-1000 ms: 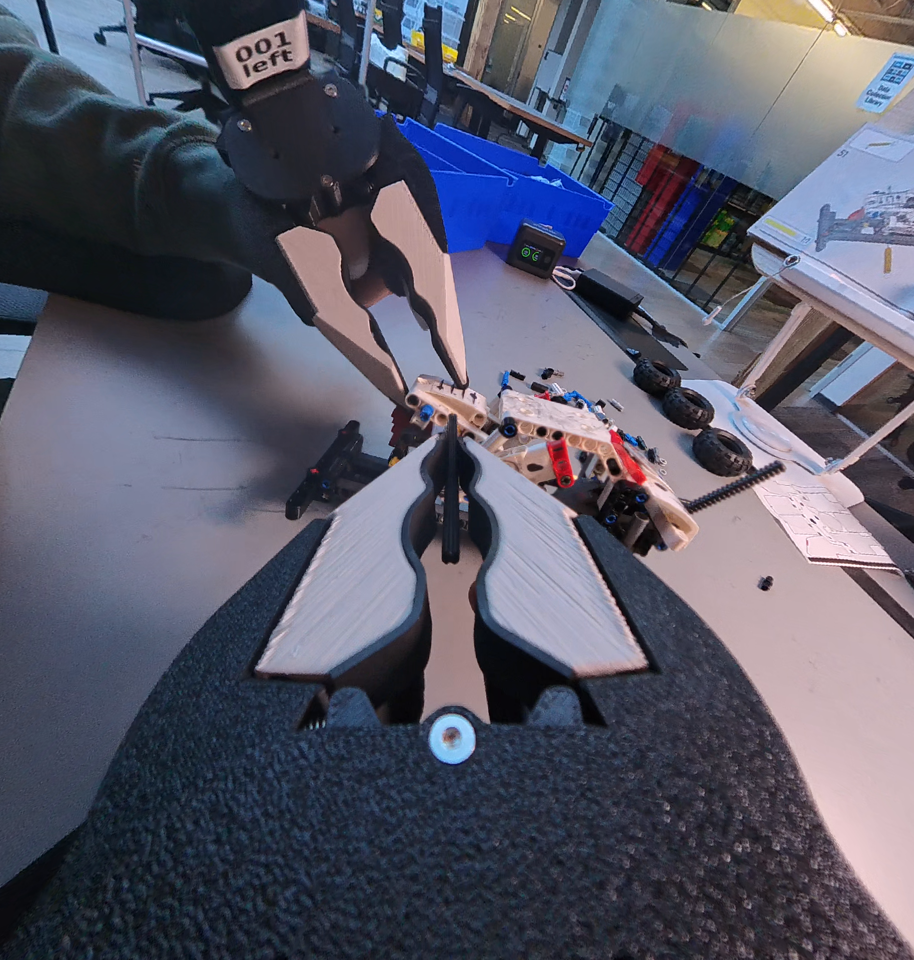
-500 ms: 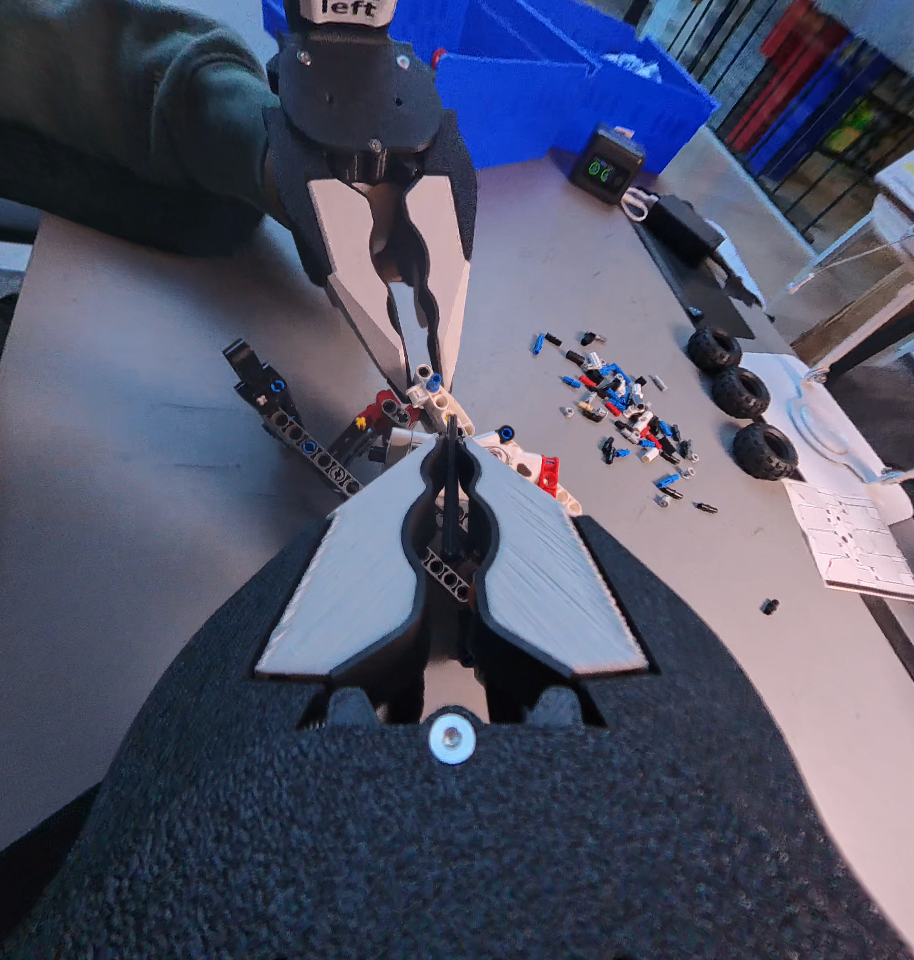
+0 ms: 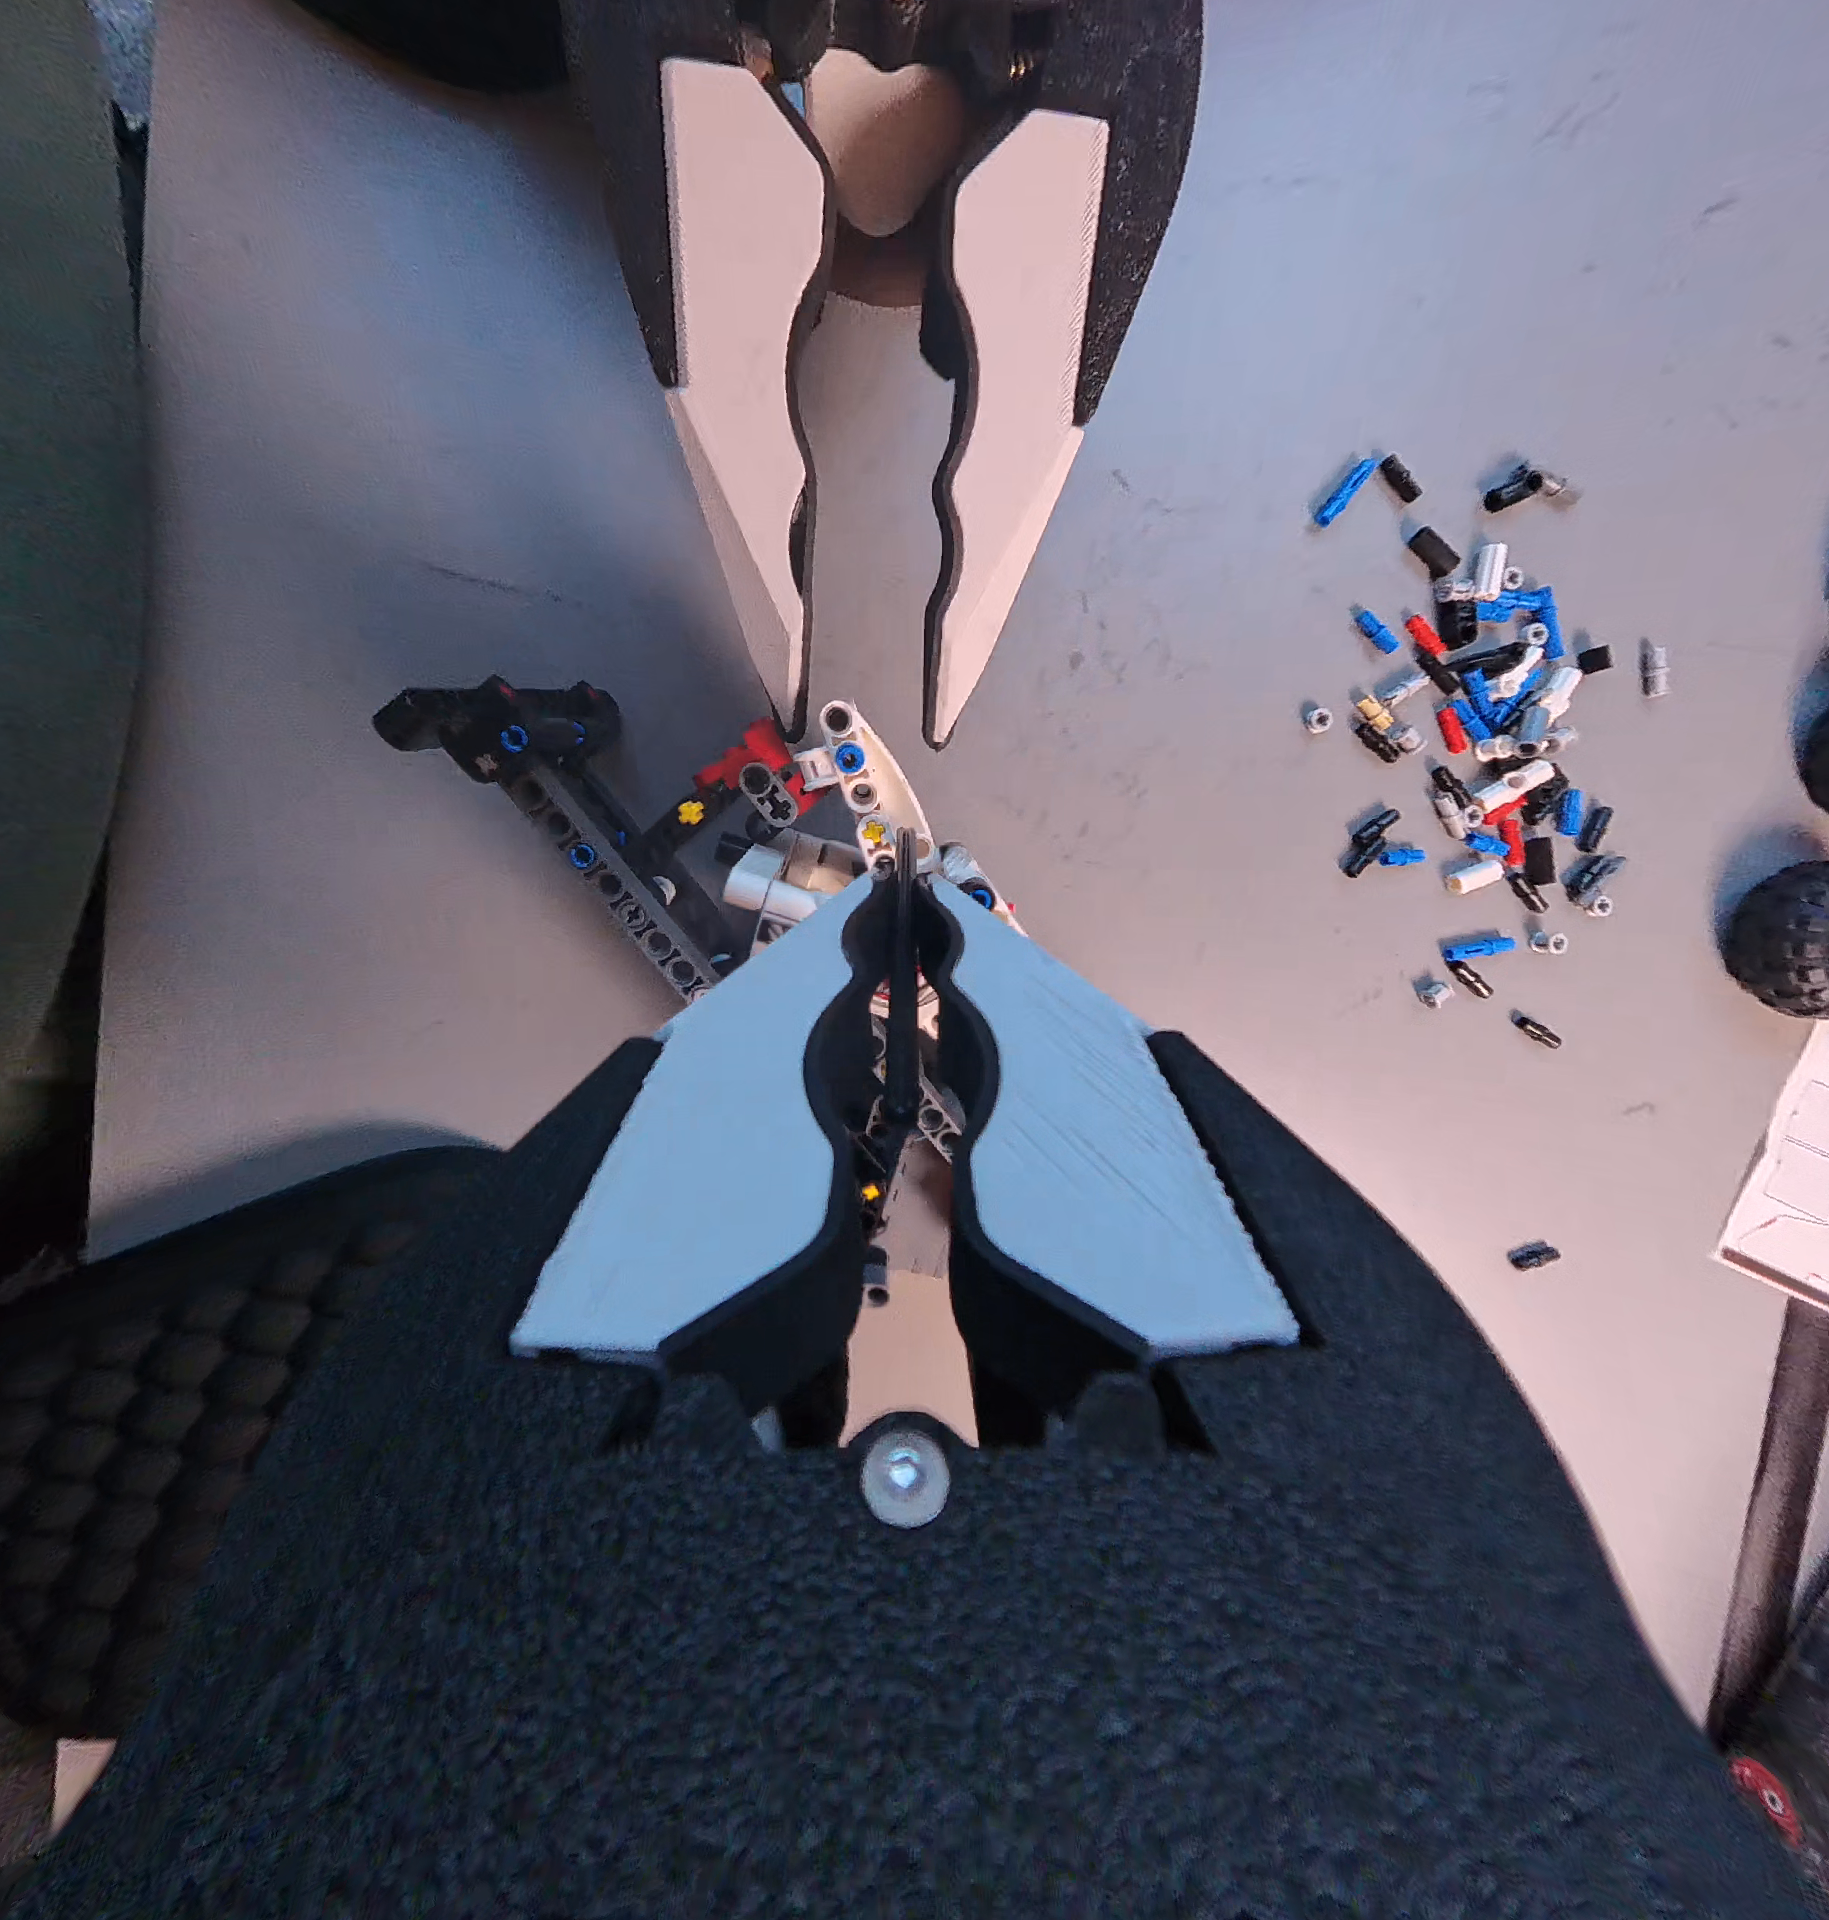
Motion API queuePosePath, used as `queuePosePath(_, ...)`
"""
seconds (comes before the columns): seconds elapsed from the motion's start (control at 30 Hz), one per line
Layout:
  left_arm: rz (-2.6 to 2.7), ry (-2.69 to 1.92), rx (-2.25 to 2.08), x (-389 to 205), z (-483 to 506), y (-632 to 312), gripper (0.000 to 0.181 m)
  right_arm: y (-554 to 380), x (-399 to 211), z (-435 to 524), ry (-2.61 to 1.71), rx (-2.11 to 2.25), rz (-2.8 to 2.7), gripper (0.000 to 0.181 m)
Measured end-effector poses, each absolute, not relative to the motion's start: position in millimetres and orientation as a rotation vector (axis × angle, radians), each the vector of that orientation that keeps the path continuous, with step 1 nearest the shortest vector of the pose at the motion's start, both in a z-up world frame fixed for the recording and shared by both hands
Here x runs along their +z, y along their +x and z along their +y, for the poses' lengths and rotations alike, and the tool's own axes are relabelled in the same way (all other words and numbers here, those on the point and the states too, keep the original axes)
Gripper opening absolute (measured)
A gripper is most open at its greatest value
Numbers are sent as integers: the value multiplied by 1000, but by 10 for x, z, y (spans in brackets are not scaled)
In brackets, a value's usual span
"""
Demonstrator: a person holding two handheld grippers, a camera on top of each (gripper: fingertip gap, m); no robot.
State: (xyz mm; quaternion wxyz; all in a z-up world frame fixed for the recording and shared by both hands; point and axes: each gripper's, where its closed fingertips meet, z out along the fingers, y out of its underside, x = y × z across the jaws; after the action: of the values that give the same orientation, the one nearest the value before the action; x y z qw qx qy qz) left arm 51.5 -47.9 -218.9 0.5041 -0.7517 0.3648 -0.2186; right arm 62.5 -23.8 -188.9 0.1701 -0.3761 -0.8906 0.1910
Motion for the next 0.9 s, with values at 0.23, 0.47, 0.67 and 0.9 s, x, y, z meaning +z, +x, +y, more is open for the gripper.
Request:
queuePosePath(0.23, 874, -1823, -545, -2211, -484, 550, 20, 664, -1851, -281, -1070, 529, -2584, 2)
queuePosePath(0.47, 906, -1865, -488, -2321, -458, 602, 18, 684, -1937, -299, -1077, 513, -2605, 2)
queuePosePath(0.67, 903, -1887, -478, -2342, -444, 624, 17, 649, -1890, -267, -1055, 484, -2633, 2)
queuePosePath(0.9, 927, -1900, -485, -2393, -471, 663, 17, 665, -1987, -335, -1009, 420, -2810, 2)
